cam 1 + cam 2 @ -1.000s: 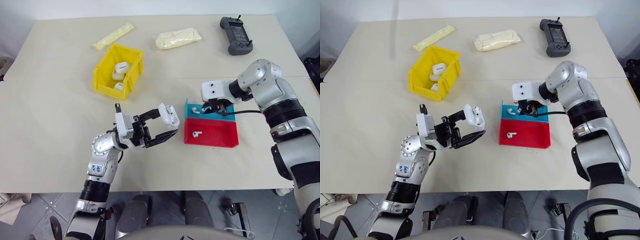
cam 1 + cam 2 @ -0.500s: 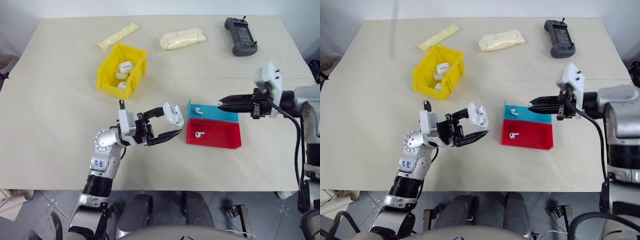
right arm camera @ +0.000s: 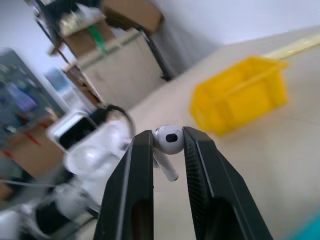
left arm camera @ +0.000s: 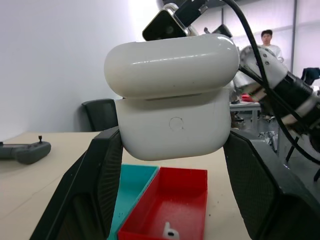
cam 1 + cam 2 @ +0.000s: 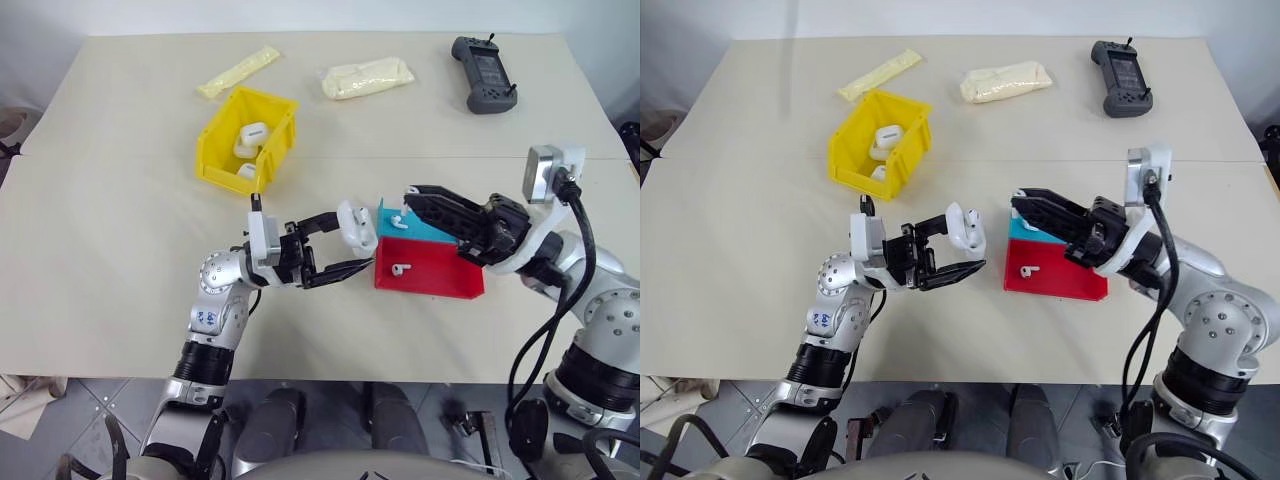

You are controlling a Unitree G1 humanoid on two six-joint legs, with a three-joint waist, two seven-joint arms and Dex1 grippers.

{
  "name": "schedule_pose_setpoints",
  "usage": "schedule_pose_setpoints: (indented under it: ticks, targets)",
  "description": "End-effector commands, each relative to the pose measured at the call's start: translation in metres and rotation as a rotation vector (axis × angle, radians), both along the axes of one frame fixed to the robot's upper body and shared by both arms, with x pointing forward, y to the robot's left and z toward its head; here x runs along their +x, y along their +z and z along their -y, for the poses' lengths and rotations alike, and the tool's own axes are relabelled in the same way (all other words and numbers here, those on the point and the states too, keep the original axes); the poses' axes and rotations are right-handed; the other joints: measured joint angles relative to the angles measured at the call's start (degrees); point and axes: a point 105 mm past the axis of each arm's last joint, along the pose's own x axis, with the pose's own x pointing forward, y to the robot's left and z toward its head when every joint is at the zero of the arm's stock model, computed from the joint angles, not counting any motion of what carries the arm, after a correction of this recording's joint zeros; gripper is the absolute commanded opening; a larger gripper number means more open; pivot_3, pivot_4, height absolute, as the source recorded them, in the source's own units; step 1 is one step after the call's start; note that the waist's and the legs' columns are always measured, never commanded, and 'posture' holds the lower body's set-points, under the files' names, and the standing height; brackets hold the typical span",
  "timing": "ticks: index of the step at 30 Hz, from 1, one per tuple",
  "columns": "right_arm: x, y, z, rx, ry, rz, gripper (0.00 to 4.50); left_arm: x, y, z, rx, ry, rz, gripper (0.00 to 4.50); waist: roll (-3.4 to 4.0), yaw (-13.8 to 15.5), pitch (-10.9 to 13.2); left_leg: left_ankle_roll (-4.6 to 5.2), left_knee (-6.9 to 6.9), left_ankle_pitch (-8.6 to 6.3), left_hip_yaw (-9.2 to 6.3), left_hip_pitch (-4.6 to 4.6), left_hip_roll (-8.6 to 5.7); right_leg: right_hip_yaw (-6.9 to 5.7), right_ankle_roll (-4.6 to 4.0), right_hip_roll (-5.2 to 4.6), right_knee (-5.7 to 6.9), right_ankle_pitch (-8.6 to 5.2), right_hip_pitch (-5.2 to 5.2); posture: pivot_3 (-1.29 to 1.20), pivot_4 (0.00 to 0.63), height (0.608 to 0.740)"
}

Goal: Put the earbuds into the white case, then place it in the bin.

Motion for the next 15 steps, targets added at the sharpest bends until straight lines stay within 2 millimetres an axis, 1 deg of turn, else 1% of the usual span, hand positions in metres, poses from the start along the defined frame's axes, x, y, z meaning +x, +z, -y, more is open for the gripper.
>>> schedule_pose_setpoints:
  ticks: [1, 10, 15]
  targets:
    - [-0.012, 0.012, -0.009, 0.044, 0.018, 0.042, 0.58, 0.0, 0.006, 0.0, -0.023, -0.011, 0.01, 2.71, 0.0, -0.03, 0.0, 0.0, 0.0, 0.0, 0.0, 0.0, 0.0, 0.0, 0.0, 0.0, -0.01, 0.0, 0.0, 0.0, 0.15, 0.74]
    - [-0.019, 0.013, -0.019, 0.057, 0.062, 0.02, 0.58, -0.001, 0.007, 0.003, -0.027, -0.014, 0.004, 2.71, 0.0, -0.05, 0.0, 0.01, -0.01, 0.0, 0.0, 0.0, 0.0, 0.0, 0.0, 0.02, 0.0, 0.0, 0.0, 0.0, 0.15, 0.74]
    - [-0.025, 0.007, -0.026, 0.048, 0.099, -0.007, 0.58, 0.0, 0.006, 0.004, -0.026, -0.009, 0.001, 2.71, 0.0, -0.04, 0.0, 0.01, -0.01, 0.0, 0.0, 0.0, 0.0, 0.0, 0.0, 0.02, -0.01, 0.0, 0.0, 0.0, 0.15, 0.74]
